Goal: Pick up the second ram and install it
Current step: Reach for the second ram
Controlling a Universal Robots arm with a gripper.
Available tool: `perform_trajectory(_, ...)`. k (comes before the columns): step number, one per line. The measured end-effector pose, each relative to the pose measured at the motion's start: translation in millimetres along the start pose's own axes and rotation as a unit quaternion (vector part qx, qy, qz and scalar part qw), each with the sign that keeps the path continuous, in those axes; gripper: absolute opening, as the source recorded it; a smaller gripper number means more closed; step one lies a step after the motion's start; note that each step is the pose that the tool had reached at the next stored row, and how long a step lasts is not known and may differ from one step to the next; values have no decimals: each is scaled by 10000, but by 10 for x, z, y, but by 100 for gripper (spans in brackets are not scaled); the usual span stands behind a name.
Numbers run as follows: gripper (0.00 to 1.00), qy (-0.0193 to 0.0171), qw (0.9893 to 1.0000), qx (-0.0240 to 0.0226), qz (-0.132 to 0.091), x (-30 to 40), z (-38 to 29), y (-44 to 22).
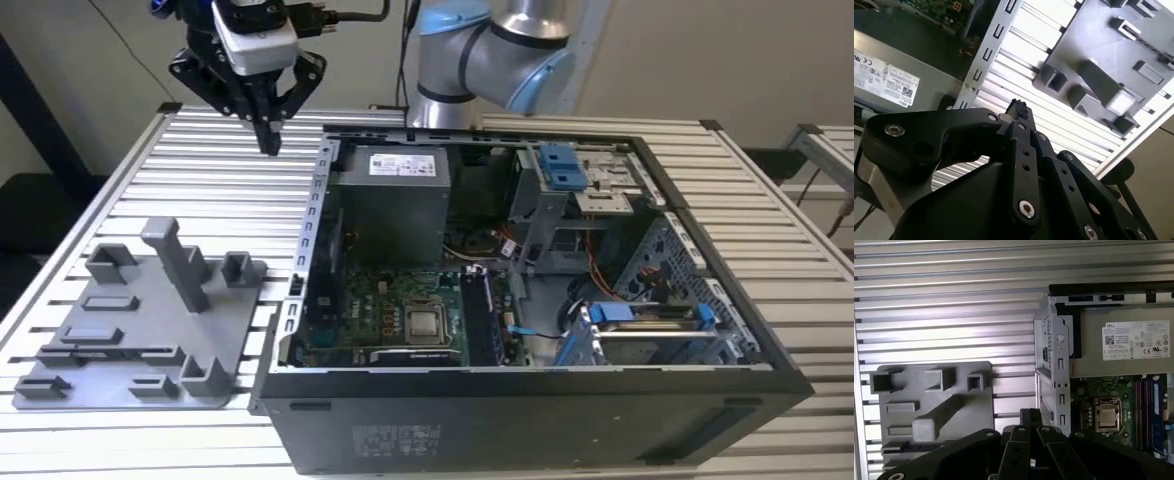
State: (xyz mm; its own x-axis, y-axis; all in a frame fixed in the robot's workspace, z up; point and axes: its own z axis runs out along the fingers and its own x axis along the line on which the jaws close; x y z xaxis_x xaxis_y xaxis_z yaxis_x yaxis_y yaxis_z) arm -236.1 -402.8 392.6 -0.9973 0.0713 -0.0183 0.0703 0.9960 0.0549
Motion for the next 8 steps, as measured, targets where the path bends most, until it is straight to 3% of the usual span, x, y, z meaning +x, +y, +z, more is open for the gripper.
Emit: perform_trajectory(8,11,0,10000,-10,0,272,-6,-27)
